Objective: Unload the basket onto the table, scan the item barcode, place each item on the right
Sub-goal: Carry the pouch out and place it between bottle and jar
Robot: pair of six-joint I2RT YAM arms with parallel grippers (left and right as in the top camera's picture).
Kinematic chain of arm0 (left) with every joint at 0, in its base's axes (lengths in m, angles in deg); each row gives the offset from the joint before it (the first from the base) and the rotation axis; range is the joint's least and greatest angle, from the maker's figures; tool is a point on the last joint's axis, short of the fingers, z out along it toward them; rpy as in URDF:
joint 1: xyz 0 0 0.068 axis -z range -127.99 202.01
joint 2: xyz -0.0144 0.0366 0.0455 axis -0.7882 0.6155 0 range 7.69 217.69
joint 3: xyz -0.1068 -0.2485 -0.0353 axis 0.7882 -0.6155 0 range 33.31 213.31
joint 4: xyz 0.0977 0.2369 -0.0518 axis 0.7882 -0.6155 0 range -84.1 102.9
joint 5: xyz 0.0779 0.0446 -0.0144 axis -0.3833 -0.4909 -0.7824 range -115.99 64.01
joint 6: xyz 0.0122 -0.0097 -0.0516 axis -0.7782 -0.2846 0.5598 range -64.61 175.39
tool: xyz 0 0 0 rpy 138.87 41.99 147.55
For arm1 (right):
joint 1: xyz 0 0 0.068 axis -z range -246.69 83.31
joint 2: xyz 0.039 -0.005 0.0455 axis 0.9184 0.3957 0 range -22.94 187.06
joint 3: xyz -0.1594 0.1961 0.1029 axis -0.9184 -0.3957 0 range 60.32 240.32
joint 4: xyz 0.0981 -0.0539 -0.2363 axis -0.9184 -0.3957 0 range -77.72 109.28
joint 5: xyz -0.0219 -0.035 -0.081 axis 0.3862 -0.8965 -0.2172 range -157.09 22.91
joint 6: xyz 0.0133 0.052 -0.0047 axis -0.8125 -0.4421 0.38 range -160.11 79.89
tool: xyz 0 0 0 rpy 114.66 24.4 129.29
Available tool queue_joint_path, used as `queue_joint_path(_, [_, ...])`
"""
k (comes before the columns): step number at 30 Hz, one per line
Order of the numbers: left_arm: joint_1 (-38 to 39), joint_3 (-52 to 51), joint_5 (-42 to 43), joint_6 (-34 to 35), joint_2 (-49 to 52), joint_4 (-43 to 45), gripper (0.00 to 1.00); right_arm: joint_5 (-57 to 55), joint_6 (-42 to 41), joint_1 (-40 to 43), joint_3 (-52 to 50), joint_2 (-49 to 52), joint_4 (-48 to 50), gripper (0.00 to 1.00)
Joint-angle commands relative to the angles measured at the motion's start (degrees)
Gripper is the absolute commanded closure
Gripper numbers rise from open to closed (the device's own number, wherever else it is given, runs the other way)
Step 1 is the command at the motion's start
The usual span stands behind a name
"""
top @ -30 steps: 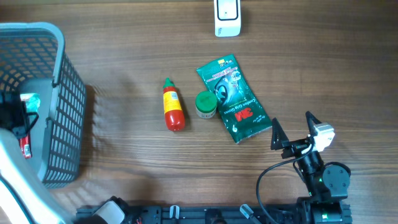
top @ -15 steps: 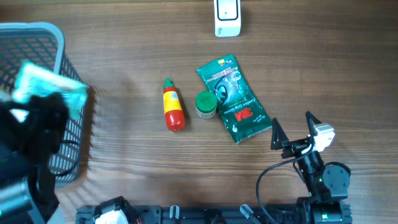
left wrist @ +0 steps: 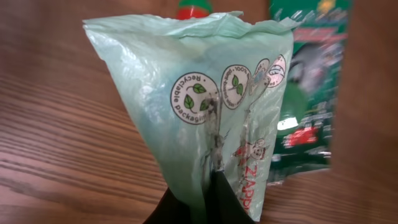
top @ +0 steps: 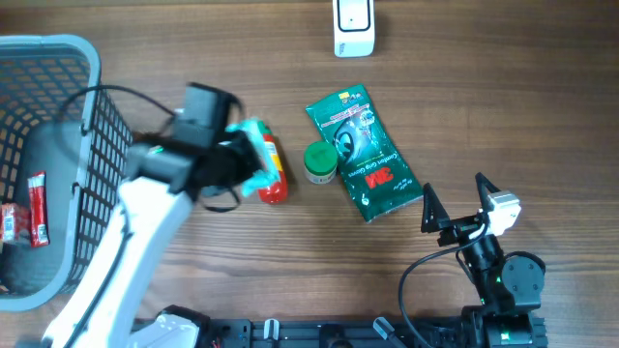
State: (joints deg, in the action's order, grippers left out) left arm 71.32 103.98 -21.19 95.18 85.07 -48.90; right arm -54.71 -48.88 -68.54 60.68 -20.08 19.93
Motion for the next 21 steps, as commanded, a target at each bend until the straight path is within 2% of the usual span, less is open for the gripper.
queue_joint_path(1, [5.88, -1.29, -4.31, 3.85, 4.85, 3.19, 0.96, -0.42, -0.35, -0.28, -0.07, 0.07, 0.22, 0.00])
queue_joint_path(8, [13.25, -1.31, -5.81, 4.70, 8.20, 6.32, 0.96, -0.42, -0.35, -0.28, -0.07, 0.07, 0.22, 0.00])
queue_joint_path(12, [15.63, -1.36, -7.52, 7.45, 8.39, 6.32, 0.96, -0.39, -0.35, -0.28, -0.07, 0.07, 0.22, 0.00])
queue_joint_path(21, [16.50, -1.38, -7.89, 9.14, 14.80, 7.50, 0.96, -0.42, -0.35, -0.28, -0.07, 0.07, 0.22, 0.00])
